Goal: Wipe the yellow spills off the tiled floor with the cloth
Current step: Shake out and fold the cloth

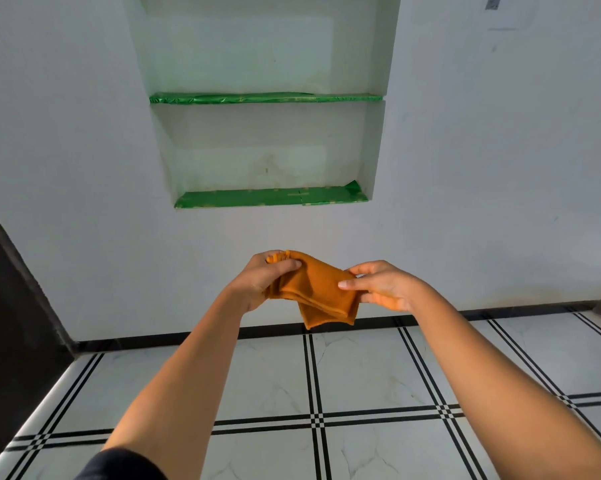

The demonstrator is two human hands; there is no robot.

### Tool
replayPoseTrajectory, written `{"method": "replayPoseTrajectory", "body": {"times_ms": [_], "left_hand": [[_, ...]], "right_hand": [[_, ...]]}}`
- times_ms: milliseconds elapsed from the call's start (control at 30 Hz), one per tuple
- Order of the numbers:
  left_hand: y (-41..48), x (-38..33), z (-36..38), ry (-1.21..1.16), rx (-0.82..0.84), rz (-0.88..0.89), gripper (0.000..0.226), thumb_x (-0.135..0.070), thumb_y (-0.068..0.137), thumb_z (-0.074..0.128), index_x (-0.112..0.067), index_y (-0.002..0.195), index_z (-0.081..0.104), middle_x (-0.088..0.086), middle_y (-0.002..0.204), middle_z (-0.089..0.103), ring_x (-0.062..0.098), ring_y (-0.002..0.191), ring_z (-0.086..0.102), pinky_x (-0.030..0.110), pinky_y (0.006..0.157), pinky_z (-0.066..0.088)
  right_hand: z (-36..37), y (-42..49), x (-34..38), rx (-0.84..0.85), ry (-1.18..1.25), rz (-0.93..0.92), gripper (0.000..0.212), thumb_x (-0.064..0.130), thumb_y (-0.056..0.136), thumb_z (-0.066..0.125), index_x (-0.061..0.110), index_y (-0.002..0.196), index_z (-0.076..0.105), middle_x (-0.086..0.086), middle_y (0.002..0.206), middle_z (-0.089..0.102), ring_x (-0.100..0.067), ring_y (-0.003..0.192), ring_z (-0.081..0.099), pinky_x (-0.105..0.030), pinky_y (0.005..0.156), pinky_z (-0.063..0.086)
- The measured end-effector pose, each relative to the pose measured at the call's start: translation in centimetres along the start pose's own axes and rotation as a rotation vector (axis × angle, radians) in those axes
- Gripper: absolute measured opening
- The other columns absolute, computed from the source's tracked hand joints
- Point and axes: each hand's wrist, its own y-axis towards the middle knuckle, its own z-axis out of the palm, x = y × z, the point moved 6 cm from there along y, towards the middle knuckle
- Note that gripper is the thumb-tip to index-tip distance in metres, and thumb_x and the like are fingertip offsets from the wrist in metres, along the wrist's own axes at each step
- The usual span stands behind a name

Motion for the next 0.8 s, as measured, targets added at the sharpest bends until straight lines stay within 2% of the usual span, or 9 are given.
{"method": "replayPoseTrajectory", "body": {"times_ms": [100,233,367,500,567,633,733,800], "left_hand": [[-0.1,-0.2,0.3,-0.023,0.012,0.019,0.026,-0.02,0.08,0.07,-0.009,0.1,0.057,0.013,0.092,0.063,0.026,0.08,0.063,0.038,0.072,0.057],[-0.2,-0.1,0.4,0.042,0.056,0.003,0.022,-0.02,0.08,0.07,-0.011,0.097,0.058,0.011,0.088,0.063,0.025,0.078,0.063,0.035,0.069,0.056],[-0.3,0.0,1.0,0.09,0.125,-0.028,0.032,-0.022,0.08,0.07,-0.01,0.107,0.057,0.011,0.095,0.065,0.026,0.084,0.065,0.036,0.072,0.057],[-0.2,0.7,0.9,0.122,0.126,-0.046,0.039,-0.023,0.078,0.072,-0.012,0.112,0.056,0.012,0.105,0.063,0.03,0.095,0.063,0.039,0.079,0.056],[-0.1,1.4,0.8,0.107,0.1,-0.054,0.041,-0.023,0.077,0.073,-0.015,0.113,0.055,0.011,0.11,0.06,0.03,0.099,0.06,0.039,0.079,0.055],[0.0,2.4,0.9,0.076,0.062,-0.059,0.044,-0.024,0.076,0.074,-0.018,0.115,0.055,0.01,0.113,0.056,0.03,0.102,0.057,0.038,0.08,0.054],[0.6,4.8,1.9,-0.004,0.036,-0.078,0.045,-0.023,0.074,0.076,-0.02,0.115,0.058,0.01,0.119,0.054,0.029,0.105,0.053,0.035,0.075,0.053],[1.1,6.9,4.2,-0.041,0.059,-0.107,0.046,-0.02,0.076,0.074,-0.018,0.118,0.056,0.01,0.117,0.058,0.024,0.104,0.055,0.029,0.072,0.048]], "right_hand": [[0.3,0.0,-0.4,0.013,-0.049,-0.019,0.054,0.01,0.079,0.073,0.002,0.127,0.05,-0.012,0.122,0.059,-0.024,0.107,0.06,-0.037,0.09,0.052],[1.1,-0.3,-0.2,0.004,-0.243,-0.05,0.047,0.027,0.075,0.077,0.011,0.115,0.057,-0.006,0.116,0.061,-0.023,0.112,0.055,-0.035,0.096,0.045],[2.6,-0.6,0.1,0.096,-0.241,-0.051,0.048,0.029,0.078,0.074,0.019,0.12,0.053,-0.008,0.116,0.062,-0.024,0.108,0.058,-0.032,0.087,0.05],[3.7,-1.1,0.0,0.07,-0.251,-0.048,0.02,0.032,0.084,0.067,0.019,0.099,0.063,-0.003,0.103,0.066,-0.02,0.097,0.061,-0.032,0.081,0.051],[4.1,-1.2,-0.5,0.055,-0.256,-0.029,0.016,0.031,0.086,0.066,0.017,0.094,0.062,-0.004,0.098,0.066,-0.022,0.095,0.062,-0.036,0.084,0.051],[4.1,-1.3,-1.2,0.042,-0.255,-0.004,0.017,0.028,0.086,0.066,0.016,0.097,0.061,-0.006,0.101,0.066,-0.022,0.094,0.063,-0.037,0.082,0.053],[3.1,-2.1,-2.8,-0.034,-0.26,0.034,0.032,0.024,0.084,0.069,0.014,0.113,0.059,-0.008,0.106,0.066,-0.021,0.09,0.064,-0.032,0.074,0.055],[1.2,-3.0,-4.8,-0.132,-0.223,0.078,0.042,0.022,0.08,0.073,0.014,0.118,0.059,-0.011,0.109,0.067,-0.025,0.093,0.066,-0.037,0.08,0.056]]}}
